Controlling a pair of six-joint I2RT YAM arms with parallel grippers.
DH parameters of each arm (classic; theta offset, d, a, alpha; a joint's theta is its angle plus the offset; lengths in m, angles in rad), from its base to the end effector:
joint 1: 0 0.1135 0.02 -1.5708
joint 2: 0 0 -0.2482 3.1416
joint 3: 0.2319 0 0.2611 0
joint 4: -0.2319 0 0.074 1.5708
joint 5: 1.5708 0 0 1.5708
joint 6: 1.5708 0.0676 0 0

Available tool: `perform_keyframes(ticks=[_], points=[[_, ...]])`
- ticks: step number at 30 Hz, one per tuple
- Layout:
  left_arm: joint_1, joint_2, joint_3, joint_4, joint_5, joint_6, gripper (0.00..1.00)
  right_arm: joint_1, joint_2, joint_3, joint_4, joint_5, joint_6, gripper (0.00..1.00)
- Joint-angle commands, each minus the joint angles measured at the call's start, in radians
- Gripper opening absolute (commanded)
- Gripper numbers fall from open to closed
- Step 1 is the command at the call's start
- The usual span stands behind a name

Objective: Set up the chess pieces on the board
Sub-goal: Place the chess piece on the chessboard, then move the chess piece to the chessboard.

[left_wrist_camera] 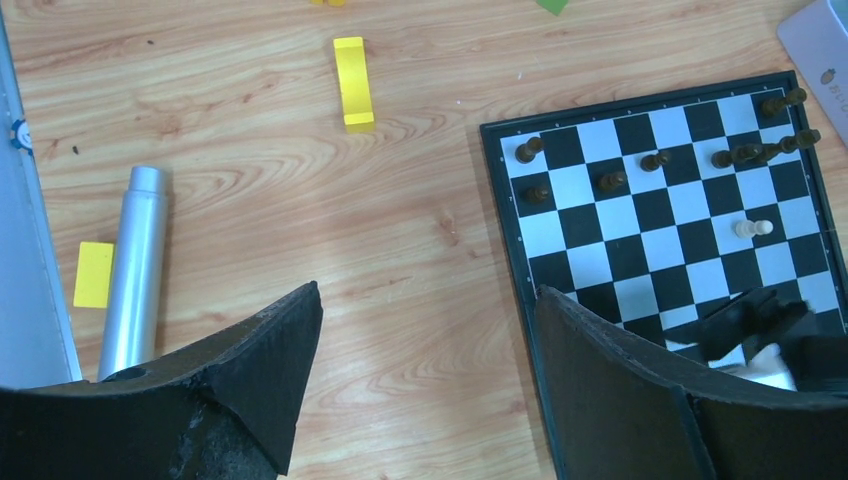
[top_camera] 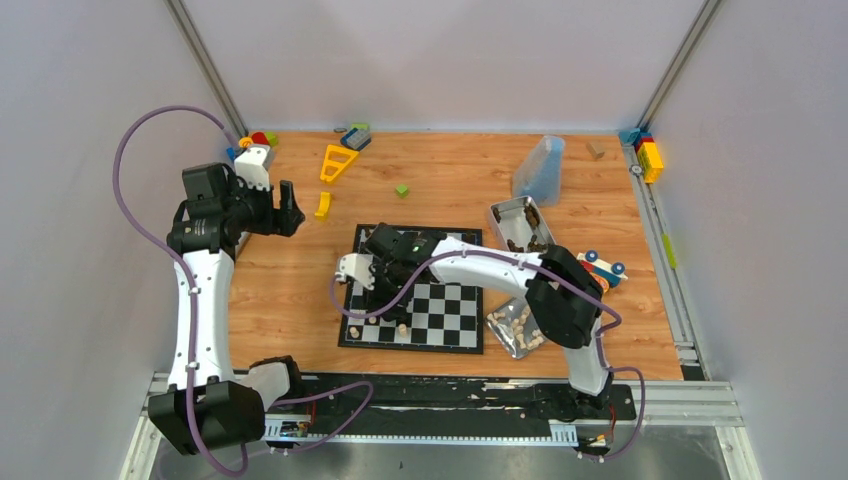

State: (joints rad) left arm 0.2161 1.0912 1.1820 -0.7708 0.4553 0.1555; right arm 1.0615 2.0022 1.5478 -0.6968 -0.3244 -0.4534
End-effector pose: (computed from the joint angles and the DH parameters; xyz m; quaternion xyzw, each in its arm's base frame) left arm 0.2582 0.0263 0.3318 0.0706 0.8817 -0.1226 0.4501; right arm 0.1931 0.3900 0.1552 -0.6876 0.6782 0.2122 0.1488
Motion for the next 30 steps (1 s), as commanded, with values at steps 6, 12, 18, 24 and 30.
perform_keyframes(ticks=[6,12,18,24,30], points=[[0.009,0.003,0.027,0.019,0.073,0.02,0.89,-0.204,-0.237,-0.013,0.011,-0.04,0.048,0.58],[0.008,0.015,0.014,0.01,0.118,0.036,0.93,-0.331,-0.272,-0.112,0.013,-0.005,0.075,0.57],[0.008,0.01,0.0,0.004,0.133,0.047,0.94,-0.348,-0.243,-0.172,0.027,0.012,0.089,0.57],[0.008,0.009,-0.007,0.002,0.142,0.048,0.94,-0.349,-0.183,-0.187,0.038,0.039,0.095,0.56],[0.008,0.012,-0.007,-0.002,0.154,0.05,0.94,-0.348,-0.148,-0.193,0.051,0.046,0.091,0.5]])
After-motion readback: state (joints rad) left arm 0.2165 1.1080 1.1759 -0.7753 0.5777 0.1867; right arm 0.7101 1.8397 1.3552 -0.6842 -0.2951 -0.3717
